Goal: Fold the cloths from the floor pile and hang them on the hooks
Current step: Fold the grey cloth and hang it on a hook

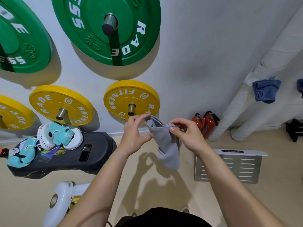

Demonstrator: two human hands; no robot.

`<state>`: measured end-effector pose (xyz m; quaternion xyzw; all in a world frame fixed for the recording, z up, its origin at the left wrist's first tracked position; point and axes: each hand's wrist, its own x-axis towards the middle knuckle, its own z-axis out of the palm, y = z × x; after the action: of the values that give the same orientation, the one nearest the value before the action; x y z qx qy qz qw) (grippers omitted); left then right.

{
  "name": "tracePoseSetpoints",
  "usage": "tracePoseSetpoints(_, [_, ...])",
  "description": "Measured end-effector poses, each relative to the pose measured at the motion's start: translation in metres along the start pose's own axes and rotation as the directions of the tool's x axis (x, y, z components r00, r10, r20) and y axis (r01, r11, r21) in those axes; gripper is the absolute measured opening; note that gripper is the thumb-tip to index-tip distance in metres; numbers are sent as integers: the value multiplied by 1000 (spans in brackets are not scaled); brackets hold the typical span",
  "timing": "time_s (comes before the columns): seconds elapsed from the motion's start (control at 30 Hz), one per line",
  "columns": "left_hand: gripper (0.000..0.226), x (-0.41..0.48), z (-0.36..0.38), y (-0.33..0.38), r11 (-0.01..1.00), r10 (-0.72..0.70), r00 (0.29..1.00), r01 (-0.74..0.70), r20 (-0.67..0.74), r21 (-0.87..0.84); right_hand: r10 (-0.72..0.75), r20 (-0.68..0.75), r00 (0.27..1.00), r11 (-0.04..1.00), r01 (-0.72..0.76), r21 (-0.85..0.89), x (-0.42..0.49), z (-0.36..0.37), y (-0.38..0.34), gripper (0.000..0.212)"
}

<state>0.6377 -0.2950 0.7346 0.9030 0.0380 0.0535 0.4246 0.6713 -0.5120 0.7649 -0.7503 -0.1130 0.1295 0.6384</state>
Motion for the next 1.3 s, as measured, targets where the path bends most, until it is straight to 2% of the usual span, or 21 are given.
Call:
tracePoseSetpoints(0.07, [63,2,-3,-3,1000,20,998,-20,53,12,-19,18,1000,1000,19,-11,4,-10,-7,16])
tracePoseSetpoints(0.17, [65,1,-6,1,997,32,995,-26,99,-66,-11,30,999,1000,11,2,7,-22,-17,11])
tracePoseSetpoints(0.3, [62,-3,-3,8,936,-71,972,143,225,-320,-19,62,998,1000,19,-1,10,-37,-24,17])
tracePoseSetpoints(0.4, [59,-3,5,15,909,-86,967,175,241,-378,-7,84,996,1000,6,4,10,-43,-28,12])
tracePoseSetpoints(0.53, [35,-2,14,27,912,-102,963,191,250,-364,1,79,997,1000,-3,22,10,-51,-31,10])
tracePoseSetpoints(0.63, [21,-1,12,30,887,-64,976,152,210,-436,42,48,998,999,-41,-4,11,-58,-25,11])
tracePoseSetpoints(0.77, [11,3,7,42,839,-67,994,101,83,-535,146,-81,986,989,-148,-25,11,-50,-11,7])
tracePoseSetpoints(0.83, [18,5,7,50,852,-61,998,50,-4,-522,143,-96,985,988,-148,-44,8,-43,-4,11])
tracePoseSetpoints(0.9, [27,7,6,55,884,-19,996,-25,-90,-467,145,-75,987,989,-144,23,6,-39,-4,12])
tracePoseSetpoints(1.0, [14,13,3,61,905,70,991,-112,-116,-411,156,-41,987,987,-154,49,6,-44,-23,17])
tracePoseSetpoints(1.03, [10,14,2,63,905,89,991,-124,-104,-406,145,10,989,989,-145,11,6,-46,-31,14])
tracePoseSetpoints(1.1, [7,18,3,67,908,113,991,-134,-75,-397,90,170,981,980,-57,-189,10,-50,-50,11])
tracePoseSetpoints(1.2, [3,24,5,73,914,147,987,-158,-59,-373,25,322,946,816,167,-554,26,-47,-67,25])
tracePoseSetpoints(1.27, [4,25,3,75,898,141,987,-162,-81,-409,-30,372,928,707,283,-649,38,-42,-74,21])
tracePoseSetpoints(1.3, [7,25,1,75,888,120,988,-150,-95,-435,-53,391,919,694,315,-647,43,-41,-77,14])
